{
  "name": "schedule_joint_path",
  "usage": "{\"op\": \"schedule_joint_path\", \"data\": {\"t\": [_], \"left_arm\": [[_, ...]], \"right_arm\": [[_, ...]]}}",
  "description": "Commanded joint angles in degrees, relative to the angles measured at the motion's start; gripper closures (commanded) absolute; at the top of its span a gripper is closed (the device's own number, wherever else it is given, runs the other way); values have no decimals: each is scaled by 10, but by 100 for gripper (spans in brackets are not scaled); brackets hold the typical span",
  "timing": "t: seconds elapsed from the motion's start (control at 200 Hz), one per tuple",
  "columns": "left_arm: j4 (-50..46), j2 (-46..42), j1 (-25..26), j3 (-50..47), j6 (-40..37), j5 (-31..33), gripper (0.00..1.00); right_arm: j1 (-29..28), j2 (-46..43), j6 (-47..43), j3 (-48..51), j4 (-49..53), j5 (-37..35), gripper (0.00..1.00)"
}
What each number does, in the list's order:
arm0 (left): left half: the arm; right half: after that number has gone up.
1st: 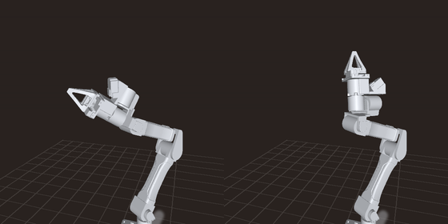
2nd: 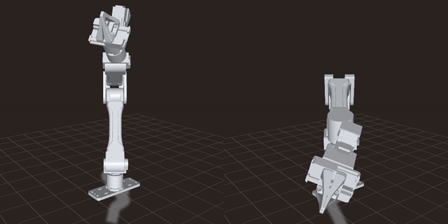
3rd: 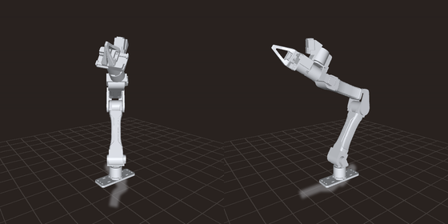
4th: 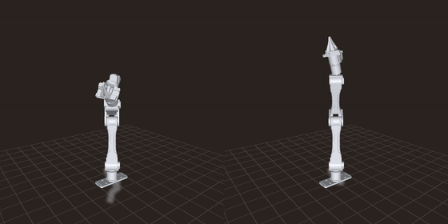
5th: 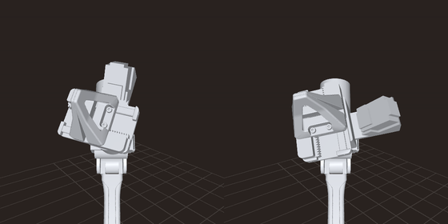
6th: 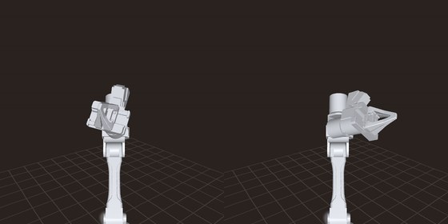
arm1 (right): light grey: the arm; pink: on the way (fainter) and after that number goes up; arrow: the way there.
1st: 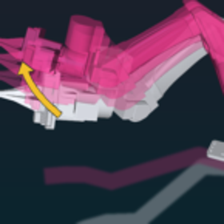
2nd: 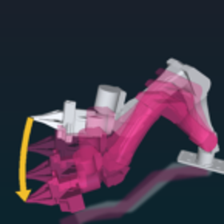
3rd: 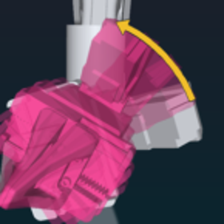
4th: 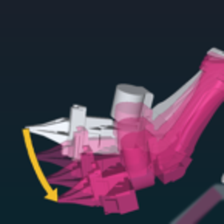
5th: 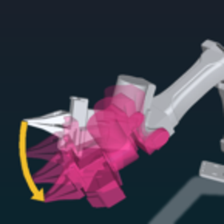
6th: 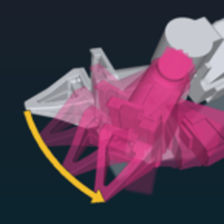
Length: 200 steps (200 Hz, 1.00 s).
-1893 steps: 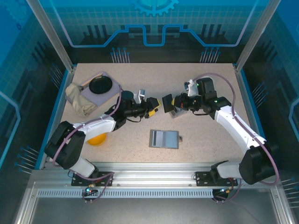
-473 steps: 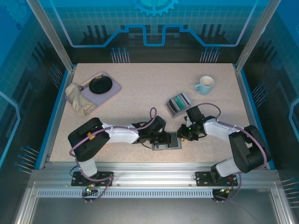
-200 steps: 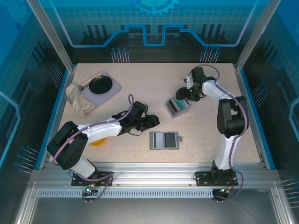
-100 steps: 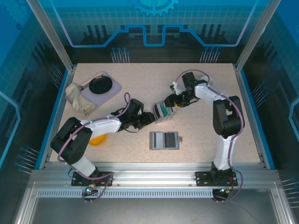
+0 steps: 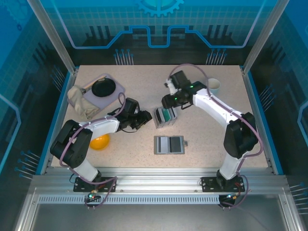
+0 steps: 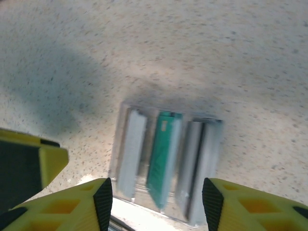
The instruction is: Put the credit cards into the card holder
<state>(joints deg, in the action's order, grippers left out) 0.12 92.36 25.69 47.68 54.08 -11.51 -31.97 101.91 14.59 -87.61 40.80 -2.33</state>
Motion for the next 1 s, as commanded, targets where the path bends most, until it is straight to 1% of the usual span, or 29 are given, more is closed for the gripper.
{"op": "schedule_joint_path", "data": {"t": [0.0,0.08,0.16,0.255,0.385,0.525,0.675,0.835,0.935,0.995], "left_arm": [[-24,-36,-9,-16,14,20,48],[-27,-49,-16,-32,18,28,48],[-25,-61,-20,-47,22,34,48],[-18,-67,-24,-60,23,33,47],[-12,-65,-24,-63,23,28,47],[-6,-67,-24,-70,26,27,47],[-1,-70,-24,-78,30,27,47],[2,-73,-24,-83,32,27,47],[1,-75,-24,-84,32,26,47],[1,-75,-24,-84,32,25,47]], "right_arm": [[-50,44,25,-21,34,-99,49],[-75,76,34,-44,48,-130,54],[-93,103,41,-59,56,-157,55],[-107,129,43,-71,60,-171,55],[-114,157,46,-86,68,-187,59],[-121,180,47,-100,79,-214,59],[-128,201,48,-108,82,-228,58],[-141,218,48,-116,91,-286,56],[-148,215,47,-115,94,-329,53],[-149,207,44,-113,93,-342,53]]}}
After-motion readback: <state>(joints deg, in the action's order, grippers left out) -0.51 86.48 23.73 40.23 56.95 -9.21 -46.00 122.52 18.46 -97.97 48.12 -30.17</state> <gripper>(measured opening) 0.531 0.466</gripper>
